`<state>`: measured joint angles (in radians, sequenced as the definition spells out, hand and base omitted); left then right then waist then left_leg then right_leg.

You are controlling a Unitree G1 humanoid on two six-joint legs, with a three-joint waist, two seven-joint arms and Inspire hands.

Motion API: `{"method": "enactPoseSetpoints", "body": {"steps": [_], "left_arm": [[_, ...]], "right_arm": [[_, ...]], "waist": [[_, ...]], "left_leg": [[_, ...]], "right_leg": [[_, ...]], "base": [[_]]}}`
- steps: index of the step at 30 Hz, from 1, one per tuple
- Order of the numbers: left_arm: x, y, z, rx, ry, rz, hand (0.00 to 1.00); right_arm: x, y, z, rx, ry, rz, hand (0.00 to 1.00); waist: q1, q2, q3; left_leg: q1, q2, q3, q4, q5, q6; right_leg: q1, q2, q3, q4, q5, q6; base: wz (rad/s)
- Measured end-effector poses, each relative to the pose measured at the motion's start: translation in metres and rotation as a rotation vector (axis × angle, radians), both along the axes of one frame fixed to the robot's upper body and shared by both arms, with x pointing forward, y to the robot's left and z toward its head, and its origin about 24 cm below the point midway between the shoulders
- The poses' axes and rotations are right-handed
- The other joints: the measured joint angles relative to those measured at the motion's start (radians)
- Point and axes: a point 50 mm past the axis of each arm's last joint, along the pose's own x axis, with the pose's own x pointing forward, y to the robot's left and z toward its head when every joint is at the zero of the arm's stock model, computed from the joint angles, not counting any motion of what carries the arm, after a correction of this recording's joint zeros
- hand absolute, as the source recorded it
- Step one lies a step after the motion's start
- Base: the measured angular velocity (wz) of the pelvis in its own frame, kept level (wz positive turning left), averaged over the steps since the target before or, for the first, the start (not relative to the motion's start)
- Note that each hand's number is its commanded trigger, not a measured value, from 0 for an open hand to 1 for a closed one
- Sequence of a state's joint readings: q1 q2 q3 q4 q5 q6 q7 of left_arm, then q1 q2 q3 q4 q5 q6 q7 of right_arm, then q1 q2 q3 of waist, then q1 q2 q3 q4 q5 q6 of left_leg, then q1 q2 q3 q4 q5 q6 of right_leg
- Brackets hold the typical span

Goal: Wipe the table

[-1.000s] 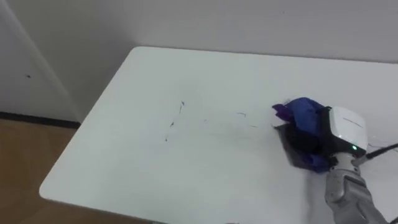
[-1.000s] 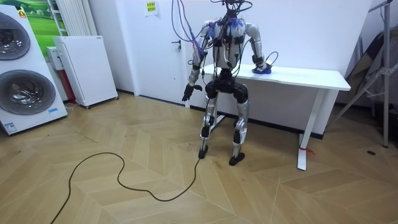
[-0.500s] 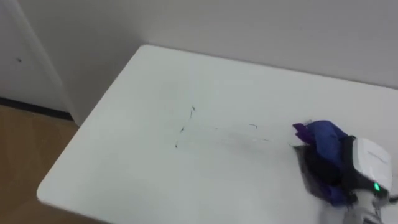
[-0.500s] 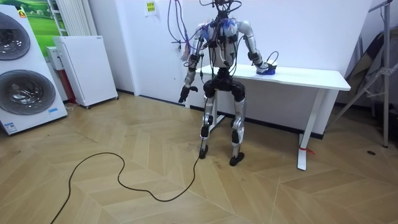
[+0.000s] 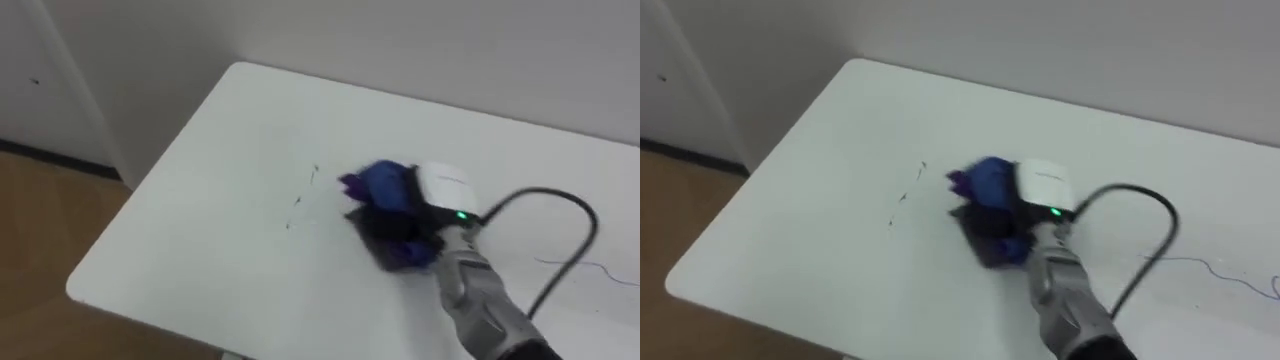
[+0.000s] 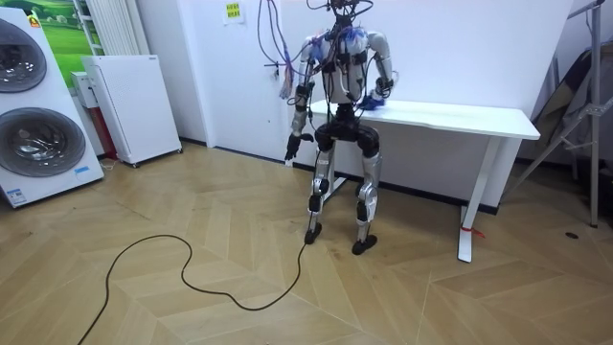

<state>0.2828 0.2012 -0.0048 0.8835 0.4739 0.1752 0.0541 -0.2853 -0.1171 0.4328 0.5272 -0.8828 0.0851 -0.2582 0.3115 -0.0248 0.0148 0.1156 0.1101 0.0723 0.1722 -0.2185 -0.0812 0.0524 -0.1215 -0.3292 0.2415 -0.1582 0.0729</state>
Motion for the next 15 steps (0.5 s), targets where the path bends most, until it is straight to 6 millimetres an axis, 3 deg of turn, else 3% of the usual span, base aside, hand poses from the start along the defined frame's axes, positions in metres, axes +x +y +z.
{"method": "enactPoseSetpoints", "body": {"steps": [2,4,6,7,9,11,15], "left_arm": [[-0.017,0.002,0.0,0.002,0.041,0.016,0.0],[-0.03,0.003,0.001,0.001,0.075,0.027,0.0],[-0.04,0.004,0.001,0.0,0.096,0.043,0.0],[-0.043,0.008,0.002,0.008,0.094,0.068,0.0],[-0.045,0.016,0.004,0.036,0.088,0.098,0.0],[-0.048,0.028,0.009,0.098,0.079,0.107,0.0],[-0.05,0.045,0.017,0.178,0.021,0.169,0.0]], "right_arm": [[-0.002,-0.003,-0.004,-0.032,0.004,0.01,1.0],[-0.012,-0.013,-0.014,-0.012,0.02,-0.018,1.0],[-0.027,-0.023,-0.025,0.015,0.018,-0.051,1.0],[-0.037,-0.031,-0.032,0.038,0.008,-0.088,1.0],[-0.059,-0.056,-0.041,0.053,-0.025,-0.174,1.0],[-0.089,-0.096,-0.05,0.033,-0.063,-0.325,1.0],[-0.138,-0.152,-0.061,-0.041,-0.07,-0.582,1.0]], "waist": [[-0.001,0.002,0.0001],[-0.012,0.01,0.0004],[-0.04,0.021,-0.0008],[-0.073,0.024,-0.0023],[-0.11,0.021,-0.0063],[-0.156,0.021,-0.0094],[-0.2,0.005,-0.0273]], "left_leg": [[0.002,-0.002,-0.026,0.003,0.002,0.001],[0.017,-0.001,-0.031,-0.003,0.002,0.001],[0.036,-0.004,-0.034,-0.005,0.002,0.001],[0.044,-0.008,-0.034,-0.006,0.002,0.001],[0.053,-0.019,-0.013,-0.01,0.002,0.001],[0.075,-0.023,0.011,-0.015,0.002,0.001],[0.096,-0.024,0.027,-0.021,0.002,0.001]], "right_leg": [[0.009,-0.003,-0.031,-0.005,0.0,0.0],[0.025,-0.002,-0.032,-0.008,0.0,0.001],[0.056,-0.002,-0.033,-0.027,-0.001,0.001],[0.078,-0.002,-0.033,-0.042,-0.001,0.004],[0.096,-0.014,-0.03,-0.053,-0.012,0.022],[0.118,-0.017,-0.029,-0.06,-0.012,0.029],[0.142,-0.017,-0.028,-0.068,-0.011,0.03]], "base": [[0.33],[0.17],[0.17],[0.28],[0.18],[-0.06],[-0.1]]}}
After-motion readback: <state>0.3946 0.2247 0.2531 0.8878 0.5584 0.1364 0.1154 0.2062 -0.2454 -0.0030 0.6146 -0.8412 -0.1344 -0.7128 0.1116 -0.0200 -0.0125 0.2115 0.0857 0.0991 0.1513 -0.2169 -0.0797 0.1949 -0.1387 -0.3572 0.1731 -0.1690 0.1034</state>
